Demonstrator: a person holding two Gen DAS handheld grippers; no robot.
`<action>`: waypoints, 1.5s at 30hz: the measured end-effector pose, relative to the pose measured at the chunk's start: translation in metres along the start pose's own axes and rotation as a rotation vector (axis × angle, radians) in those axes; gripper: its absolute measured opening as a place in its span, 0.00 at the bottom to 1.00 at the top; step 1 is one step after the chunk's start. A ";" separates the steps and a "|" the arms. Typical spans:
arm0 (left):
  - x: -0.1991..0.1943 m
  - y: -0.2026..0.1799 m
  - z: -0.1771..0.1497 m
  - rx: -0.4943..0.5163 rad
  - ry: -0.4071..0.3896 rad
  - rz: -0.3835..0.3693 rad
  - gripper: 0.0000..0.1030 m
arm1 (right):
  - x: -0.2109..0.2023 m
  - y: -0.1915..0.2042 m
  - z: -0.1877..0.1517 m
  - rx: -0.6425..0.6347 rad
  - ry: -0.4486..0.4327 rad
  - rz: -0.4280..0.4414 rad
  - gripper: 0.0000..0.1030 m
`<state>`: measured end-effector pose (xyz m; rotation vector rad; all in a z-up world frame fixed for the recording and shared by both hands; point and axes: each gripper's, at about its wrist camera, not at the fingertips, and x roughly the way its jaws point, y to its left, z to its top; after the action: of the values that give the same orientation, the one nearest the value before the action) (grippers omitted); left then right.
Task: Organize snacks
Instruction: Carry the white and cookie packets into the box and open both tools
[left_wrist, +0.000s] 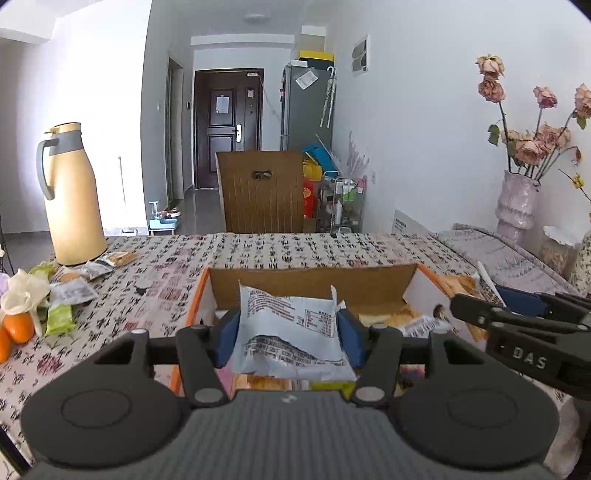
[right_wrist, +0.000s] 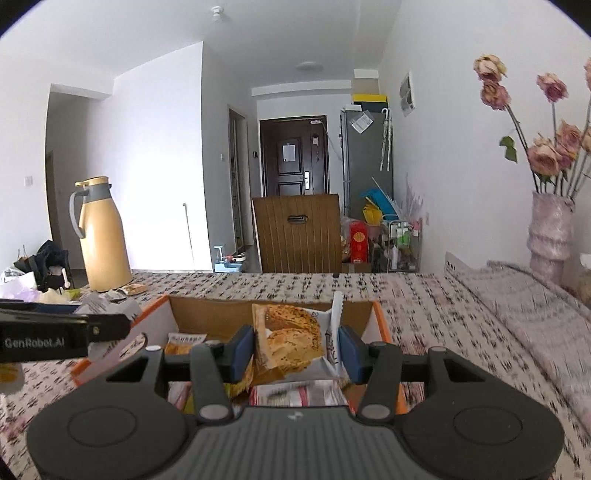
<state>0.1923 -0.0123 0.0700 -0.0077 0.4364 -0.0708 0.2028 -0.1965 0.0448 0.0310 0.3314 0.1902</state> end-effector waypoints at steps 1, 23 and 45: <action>0.004 0.000 0.003 -0.003 -0.002 0.004 0.56 | 0.006 0.000 0.004 -0.002 0.000 0.000 0.48; 0.071 0.012 0.003 -0.051 0.026 0.056 0.63 | 0.067 -0.011 -0.003 0.058 0.034 -0.006 0.54; 0.066 0.022 0.006 -0.114 0.004 0.101 1.00 | 0.057 -0.016 -0.003 0.093 0.009 -0.029 1.00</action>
<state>0.2554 0.0048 0.0470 -0.0980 0.4436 0.0537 0.2578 -0.2016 0.0224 0.1172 0.3494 0.1461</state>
